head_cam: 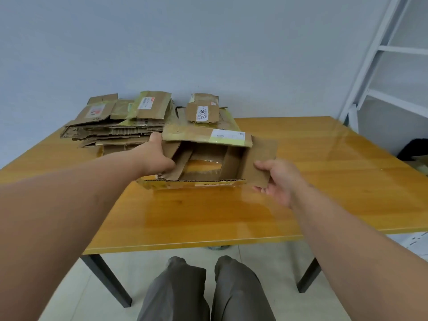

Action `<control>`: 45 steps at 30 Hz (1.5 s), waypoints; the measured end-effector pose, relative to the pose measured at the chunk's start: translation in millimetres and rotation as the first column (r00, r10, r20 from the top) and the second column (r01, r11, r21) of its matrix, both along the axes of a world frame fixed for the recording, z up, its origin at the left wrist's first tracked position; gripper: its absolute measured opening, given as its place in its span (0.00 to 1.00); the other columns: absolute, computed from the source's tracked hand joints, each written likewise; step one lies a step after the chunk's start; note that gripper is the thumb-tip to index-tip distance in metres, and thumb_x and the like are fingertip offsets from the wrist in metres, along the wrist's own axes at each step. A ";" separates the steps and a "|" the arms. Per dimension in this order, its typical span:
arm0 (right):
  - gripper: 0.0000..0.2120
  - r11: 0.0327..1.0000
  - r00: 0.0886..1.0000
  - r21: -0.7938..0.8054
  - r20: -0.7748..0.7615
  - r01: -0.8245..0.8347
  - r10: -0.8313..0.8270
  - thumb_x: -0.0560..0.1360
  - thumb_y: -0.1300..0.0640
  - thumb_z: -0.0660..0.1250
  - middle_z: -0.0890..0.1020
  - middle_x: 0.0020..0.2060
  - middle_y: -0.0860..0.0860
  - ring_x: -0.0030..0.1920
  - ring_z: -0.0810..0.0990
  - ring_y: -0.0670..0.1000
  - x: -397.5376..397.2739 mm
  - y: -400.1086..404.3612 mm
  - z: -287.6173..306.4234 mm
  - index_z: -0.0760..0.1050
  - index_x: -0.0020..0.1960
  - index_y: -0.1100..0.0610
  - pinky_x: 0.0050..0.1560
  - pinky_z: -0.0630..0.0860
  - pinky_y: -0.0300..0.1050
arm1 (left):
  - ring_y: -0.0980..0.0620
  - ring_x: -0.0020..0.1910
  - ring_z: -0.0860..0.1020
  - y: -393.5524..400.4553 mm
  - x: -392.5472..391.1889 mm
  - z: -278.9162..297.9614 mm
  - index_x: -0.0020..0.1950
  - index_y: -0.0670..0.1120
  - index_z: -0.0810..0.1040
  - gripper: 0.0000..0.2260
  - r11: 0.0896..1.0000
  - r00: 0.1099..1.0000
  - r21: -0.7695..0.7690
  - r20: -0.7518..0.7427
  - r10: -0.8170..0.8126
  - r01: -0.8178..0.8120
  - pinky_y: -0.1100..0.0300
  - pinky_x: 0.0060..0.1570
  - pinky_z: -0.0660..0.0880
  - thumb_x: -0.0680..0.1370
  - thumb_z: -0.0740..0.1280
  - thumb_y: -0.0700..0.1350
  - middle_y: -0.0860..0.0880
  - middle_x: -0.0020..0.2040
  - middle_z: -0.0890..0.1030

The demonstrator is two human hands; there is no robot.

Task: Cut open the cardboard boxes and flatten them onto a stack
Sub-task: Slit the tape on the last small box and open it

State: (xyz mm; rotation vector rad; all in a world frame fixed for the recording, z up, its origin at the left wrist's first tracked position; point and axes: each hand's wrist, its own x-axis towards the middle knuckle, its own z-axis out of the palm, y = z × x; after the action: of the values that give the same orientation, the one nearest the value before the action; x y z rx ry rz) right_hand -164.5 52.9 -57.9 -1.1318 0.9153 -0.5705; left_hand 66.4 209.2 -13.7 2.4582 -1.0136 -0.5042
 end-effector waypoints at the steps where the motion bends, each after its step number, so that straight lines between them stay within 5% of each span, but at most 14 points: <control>1: 0.05 1.000 1.000 0.008 0.012 0.017 -0.017 0.79 0.64 0.63 0.81 0.41 0.54 0.40 0.80 0.53 -1.1 -0.9 2.1 0.72 0.50 0.55 0.38 0.77 0.47 | 0.43 0.40 0.76 5.1 4.7 1.7 0.74 0.52 0.54 0.33 0.999 0.998 -0.007 -0.047 -0.034 0.033 0.53 0.35 0.72 0.75 0.67 0.40 0.39 0.50 0.77; 6: 0.19 0.996 0.997 -0.066 0.037 0.063 -0.061 0.74 0.71 0.62 0.80 0.49 0.55 0.45 0.80 0.57 -0.5 -3.0 5.3 0.71 0.57 0.51 0.49 0.79 0.61 | 0.38 0.47 0.75 32.1 20.6 -2.6 0.68 0.58 0.67 0.22 0.988 0.981 -0.091 -0.134 -0.139 0.127 0.50 0.45 0.71 0.79 0.59 0.36 0.40 0.55 0.78; 9: 0.44 0.954 0.986 -0.282 -0.098 0.102 -0.135 0.69 0.71 0.66 0.77 0.53 0.54 0.45 0.78 0.56 -6.1 -1.5 15.6 0.57 0.75 0.38 0.45 0.77 0.52 | 0.43 0.48 0.76 45.9 20.4 -5.8 0.58 0.60 0.73 0.18 0.980 0.976 -0.094 -0.112 -0.185 0.175 0.49 0.50 0.72 0.79 0.61 0.36 0.43 0.53 0.80; 11: 0.48 0.900 0.969 -0.429 -0.179 0.080 -0.172 0.70 0.70 0.67 0.74 0.50 0.49 0.39 0.74 0.48 -11.7 2.9 25.4 0.51 0.77 0.36 0.42 0.74 0.45 | 0.49 0.49 0.76 53.4 15.7 -8.5 0.59 0.61 0.72 0.15 0.974 0.974 -0.068 -0.050 -0.219 0.216 0.52 0.52 0.71 0.81 0.62 0.41 0.49 0.52 0.79; 16: 0.37 0.534 0.809 -0.825 -0.438 -0.187 -0.392 0.69 0.51 0.73 0.66 0.67 0.50 0.56 0.76 0.52 -15.3 1.3 36.3 0.63 0.75 0.43 0.55 0.73 0.49 | 0.47 0.52 0.77 62.0 1.3 -16.1 0.63 0.63 0.64 0.19 0.963 0.953 0.003 0.143 -0.267 0.269 0.53 0.52 0.72 0.82 0.62 0.41 0.49 0.52 0.79; 18: 0.31 0.356 0.699 -0.846 -0.530 -0.397 -0.480 0.71 0.45 0.72 0.69 0.64 0.48 0.57 0.77 0.53 -15.8 -0.3 36.9 0.68 0.72 0.44 0.57 0.73 0.50 | 0.50 0.53 0.77 62.5 -0.9 -20.9 0.66 0.64 0.63 0.18 0.962 0.947 0.017 0.173 -0.272 0.273 0.55 0.52 0.72 0.82 0.63 0.47 0.53 0.54 0.79; 21: 0.19 0.241 0.711 -0.829 -0.557 -0.504 -0.429 0.74 0.43 0.68 0.76 0.57 0.47 0.52 0.77 0.54 -14.9 1.1 40.8 0.75 0.65 0.42 0.46 0.73 0.47 | 0.49 0.65 0.74 65.4 -2.7 -27.1 0.75 0.59 0.60 0.27 0.968 0.954 0.018 0.170 -0.248 0.249 0.50 0.57 0.76 0.78 0.66 0.57 0.52 0.66 0.76; 26: 0.15 0.412 0.850 -0.863 -0.432 -0.293 -0.302 0.76 0.41 0.67 0.81 0.48 0.49 0.50 0.77 0.54 -25.6 8.0 34.2 0.80 0.55 0.52 0.47 0.74 0.48 | 0.49 0.68 0.73 70.7 -7.8 -33.3 0.76 0.65 0.50 0.39 0.954 0.936 0.050 0.186 -0.298 0.294 0.49 0.63 0.74 0.73 0.72 0.58 0.56 0.73 0.70; 29: 0.11 0.459 0.877 -0.847 -0.412 -0.268 -0.248 0.76 0.43 0.68 0.80 0.42 0.47 0.48 0.77 0.53 -34.4 10.1 31.2 0.78 0.46 0.50 0.41 0.69 0.45 | 0.49 0.59 0.77 73.9 -6.6 -35.8 0.76 0.63 0.54 0.30 0.946 0.894 0.132 0.308 -0.324 0.297 0.50 0.56 0.77 0.78 0.66 0.56 0.52 0.64 0.77; 32: 0.09 0.608 0.940 -0.765 -0.331 -0.213 -0.086 0.74 0.48 0.72 0.81 0.51 0.44 0.55 0.77 0.48 -43.2 9.4 30.6 0.80 0.53 0.48 0.52 0.71 0.44 | 0.51 0.55 0.76 80.1 -2.2 -31.2 0.71 0.62 0.65 0.17 0.929 0.884 0.203 0.298 -0.360 0.309 0.50 0.57 0.75 0.82 0.60 0.50 0.54 0.59 0.78; 35: 0.12 0.737 0.961 -0.649 -0.277 -0.188 0.001 0.74 0.62 0.73 0.78 0.63 0.44 0.62 0.73 0.45 -48.5 7.7 28.8 0.81 0.55 0.53 0.62 0.66 0.42 | 0.50 0.68 0.70 83.2 -3.9 -24.2 0.74 0.65 0.63 0.25 0.892 0.892 0.272 0.177 -0.415 0.361 0.49 0.68 0.68 0.81 0.64 0.45 0.58 0.75 0.65; 38: 0.17 0.888 0.972 -0.418 -0.205 -0.194 0.116 0.75 0.74 0.58 0.76 0.65 0.43 0.56 0.77 0.48 -58.0 7.9 35.8 0.80 0.50 0.57 0.46 0.72 0.42 | 0.48 0.74 0.63 80.7 -17.2 -20.2 0.76 0.68 0.56 0.34 0.859 0.910 0.363 0.062 -0.410 0.362 0.51 0.70 0.65 0.79 0.65 0.40 0.61 0.79 0.51; 41: 0.14 0.960 0.987 -0.244 -0.114 -0.140 0.115 0.76 0.65 0.57 0.80 0.62 0.49 0.47 0.81 0.54 -67.1 7.4 47.1 0.79 0.55 0.58 0.38 0.73 0.46 | 0.48 0.77 0.58 73.6 -31.2 -21.9 0.76 0.70 0.53 0.34 0.852 0.912 0.368 0.023 -0.409 0.373 0.50 0.72 0.61 0.80 0.61 0.40 0.61 0.80 0.49; 45: 0.21 0.855 0.880 -0.484 -0.470 -0.184 -0.076 0.76 0.54 0.69 0.77 0.61 0.49 0.58 0.76 0.55 -44.8 9.9 49.2 0.70 0.68 0.52 0.57 0.73 0.52 | 0.47 0.76 0.60 54.3 -49.1 -16.9 0.75 0.53 0.68 0.21 0.925 0.939 0.184 0.033 -0.343 0.331 0.52 0.73 0.57 0.84 0.54 0.57 0.52 0.79 0.57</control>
State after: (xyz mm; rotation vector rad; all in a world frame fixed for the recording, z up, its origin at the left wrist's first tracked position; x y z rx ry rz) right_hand -209.3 62.8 -8.7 -1.8440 1.1809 -0.5111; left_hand 17.4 263.5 -30.6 2.4726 -1.4922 -0.6507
